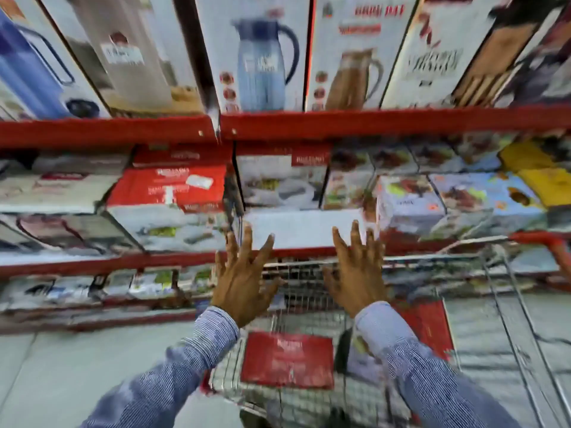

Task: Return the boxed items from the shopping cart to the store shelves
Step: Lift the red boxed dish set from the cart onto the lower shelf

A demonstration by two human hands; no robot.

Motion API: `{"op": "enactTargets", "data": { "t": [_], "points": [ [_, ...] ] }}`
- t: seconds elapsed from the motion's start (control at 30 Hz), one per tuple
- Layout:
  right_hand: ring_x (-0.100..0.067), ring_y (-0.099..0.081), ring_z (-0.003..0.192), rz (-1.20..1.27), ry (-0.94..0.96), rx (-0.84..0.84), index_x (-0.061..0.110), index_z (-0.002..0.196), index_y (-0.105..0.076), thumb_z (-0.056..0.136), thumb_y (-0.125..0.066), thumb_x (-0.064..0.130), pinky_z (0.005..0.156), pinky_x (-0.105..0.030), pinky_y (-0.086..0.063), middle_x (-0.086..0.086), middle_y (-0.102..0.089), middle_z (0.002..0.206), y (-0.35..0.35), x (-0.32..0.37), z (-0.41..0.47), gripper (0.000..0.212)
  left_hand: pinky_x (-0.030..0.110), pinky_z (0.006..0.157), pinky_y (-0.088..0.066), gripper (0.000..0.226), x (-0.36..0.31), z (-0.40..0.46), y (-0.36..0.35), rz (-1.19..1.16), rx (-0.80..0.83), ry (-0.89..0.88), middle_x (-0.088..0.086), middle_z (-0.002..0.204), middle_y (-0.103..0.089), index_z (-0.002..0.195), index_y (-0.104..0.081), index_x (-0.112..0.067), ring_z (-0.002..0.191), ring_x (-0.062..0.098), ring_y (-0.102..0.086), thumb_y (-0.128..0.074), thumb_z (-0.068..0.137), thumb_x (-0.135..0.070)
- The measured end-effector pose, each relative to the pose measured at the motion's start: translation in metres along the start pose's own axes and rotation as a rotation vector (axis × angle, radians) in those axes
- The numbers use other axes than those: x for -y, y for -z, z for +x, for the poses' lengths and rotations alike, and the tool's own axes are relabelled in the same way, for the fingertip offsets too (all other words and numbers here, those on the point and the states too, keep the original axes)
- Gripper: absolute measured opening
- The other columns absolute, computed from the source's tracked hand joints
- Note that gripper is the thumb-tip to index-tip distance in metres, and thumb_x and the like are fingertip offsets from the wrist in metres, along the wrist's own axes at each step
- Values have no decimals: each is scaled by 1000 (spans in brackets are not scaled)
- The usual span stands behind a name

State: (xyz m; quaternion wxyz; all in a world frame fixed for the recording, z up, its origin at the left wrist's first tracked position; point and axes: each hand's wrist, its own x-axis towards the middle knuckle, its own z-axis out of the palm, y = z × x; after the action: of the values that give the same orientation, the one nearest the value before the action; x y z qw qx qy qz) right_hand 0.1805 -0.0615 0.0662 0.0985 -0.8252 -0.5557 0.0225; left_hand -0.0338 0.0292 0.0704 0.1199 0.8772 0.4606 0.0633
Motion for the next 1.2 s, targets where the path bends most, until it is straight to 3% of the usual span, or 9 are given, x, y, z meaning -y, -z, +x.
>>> {"op": "enactTargets", "data": {
  "t": [0.13, 0.27, 0.4, 0.53, 0.63, 0.7, 0.87, 1.07, 1.2],
  "points": [
    [-41, -18, 146, 153, -112, 233, 19, 153, -16, 87, -38, 51, 117, -54, -23, -18, -12, 161, -53, -18, -43, 77, 56, 118, -17, 84, 7, -36, -57, -106, 209, 114, 8, 166, 3, 155, -10, -33, 152, 37, -6, -46, 84, -62],
    [-34, -57, 120, 328, -352, 530, 11, 151, -19, 91, -48, 47, 96, -41, -50, -19, -49, 143, -101, -27, -78, 75, 43, 120, -25, 87, 17, -66, -100, -303, 459, 331, 17, 163, -14, 153, -23, -16, 150, 34, -19, -59, 83, -53],
    [-32, -66, 99, 454, -593, 757, 12, 152, -14, 92, -49, 49, 75, -30, -53, -17, -65, 124, -142, -28, -109, 78, 38, 111, -37, 72, 13, -83, -116, -404, 600, 578, 30, 144, -44, 137, -38, 10, 134, 39, -45, -62, 89, -37],
    [-34, -64, 108, 721, -813, 898, 5, 139, -43, 86, -58, 46, 97, -42, -51, -20, -63, 126, -163, -24, -119, 69, 39, 98, -48, 81, 25, -92, -144, -536, 632, 825, 20, 126, -65, 129, -51, -3, 114, 36, -62, -71, 69, -53],
    [-33, -68, 100, 875, -950, 818, 13, 99, -69, 45, -71, 54, 98, -47, -51, -14, -73, 106, -178, -35, -128, 68, 36, 98, -50, 83, 42, -94, -169, -578, 624, 871, 10, 119, -71, 122, -59, -12, 107, 30, -66, -75, 53, -56],
    [-26, -67, 95, 918, -938, 734, 19, 90, -70, 53, -73, 49, 92, -41, -52, -7, -74, 102, -165, -34, -127, 47, 39, 101, -49, 87, 43, -91, -169, -644, 597, 884, 8, 119, -70, 123, -56, -12, 109, 30, -65, -79, 48, -51],
    [-14, -65, 88, 986, -704, 507, 25, 112, -66, 85, -61, 34, 82, -33, -53, 5, -72, 99, -102, -27, -110, 29, 33, 100, -43, 73, 8, -81, -100, -772, 443, 861, 9, 128, -62, 133, -47, -8, 118, 33, -59, -82, 72, -27],
    [-5, -67, 83, 1146, -463, 150, 24, 118, -62, 83, -59, 32, 63, -20, -49, 18, -68, 91, 0, -15, -81, 36, 31, 84, -48, 76, -10, -69, -17, -916, 94, 631, 4, 120, -66, 133, -52, -17, 95, 24, -63, -79, 65, -36],
    [5, -65, 87, 1195, -303, -45, 28, 115, -63, 74, -59, 32, 76, -12, -48, 14, -71, 98, 58, -9, -59, 41, 33, 84, -55, 77, -29, -56, 46, -937, -153, 515, 3, 114, -67, 133, -51, -17, 100, 22, -64, -81, 65, -39]
  ]
}}
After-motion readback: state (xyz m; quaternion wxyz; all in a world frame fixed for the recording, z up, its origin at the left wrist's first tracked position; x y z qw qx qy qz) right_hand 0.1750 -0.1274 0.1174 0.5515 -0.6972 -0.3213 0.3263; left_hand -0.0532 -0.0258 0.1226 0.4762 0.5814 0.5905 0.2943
